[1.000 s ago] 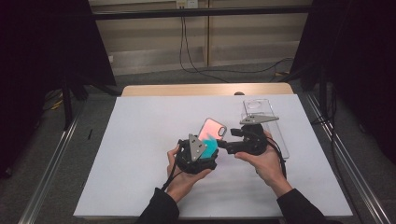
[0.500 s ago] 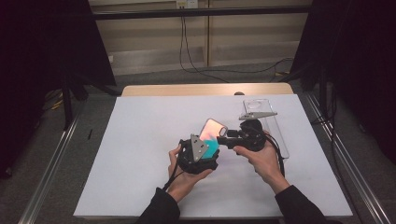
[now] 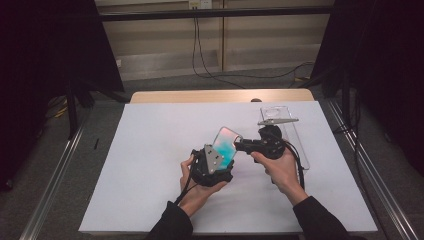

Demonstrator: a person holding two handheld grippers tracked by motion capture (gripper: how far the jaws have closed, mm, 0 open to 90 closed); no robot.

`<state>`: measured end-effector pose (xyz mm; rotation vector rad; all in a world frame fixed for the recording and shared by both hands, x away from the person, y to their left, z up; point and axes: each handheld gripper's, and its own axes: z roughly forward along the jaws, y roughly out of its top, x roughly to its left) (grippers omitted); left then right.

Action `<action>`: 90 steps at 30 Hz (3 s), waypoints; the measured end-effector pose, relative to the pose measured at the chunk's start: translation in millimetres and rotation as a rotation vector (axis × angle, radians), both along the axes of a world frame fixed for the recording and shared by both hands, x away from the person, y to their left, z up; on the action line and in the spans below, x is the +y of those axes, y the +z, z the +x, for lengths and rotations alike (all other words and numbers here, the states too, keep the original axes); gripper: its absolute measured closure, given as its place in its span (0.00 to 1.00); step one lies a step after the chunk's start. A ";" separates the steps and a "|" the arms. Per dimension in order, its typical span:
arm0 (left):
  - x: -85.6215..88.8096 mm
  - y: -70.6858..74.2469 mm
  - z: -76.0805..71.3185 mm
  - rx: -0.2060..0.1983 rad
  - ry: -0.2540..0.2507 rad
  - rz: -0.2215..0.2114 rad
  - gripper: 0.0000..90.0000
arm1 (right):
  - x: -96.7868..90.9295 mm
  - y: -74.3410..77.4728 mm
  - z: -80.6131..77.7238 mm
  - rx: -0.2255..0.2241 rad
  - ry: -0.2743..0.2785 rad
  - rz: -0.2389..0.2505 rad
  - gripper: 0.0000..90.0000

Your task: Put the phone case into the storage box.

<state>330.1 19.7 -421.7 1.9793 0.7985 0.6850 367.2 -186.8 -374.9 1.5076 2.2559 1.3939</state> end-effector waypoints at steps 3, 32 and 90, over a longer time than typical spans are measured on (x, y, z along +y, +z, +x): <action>-0.6 -1.4 0.2 -0.004 0.002 0.008 0.19 | 0.5 -0.7 -0.2 0.014 -0.009 -0.008 0.79; 2.8 -8.8 3.7 -0.009 0.044 0.037 0.19 | 14.2 -6.7 0.9 0.078 -0.132 0.057 0.89; 109.9 19.0 -1.3 0.015 0.071 -0.166 0.05 | -20.0 24.8 -7.3 -0.246 -0.136 -0.007 0.94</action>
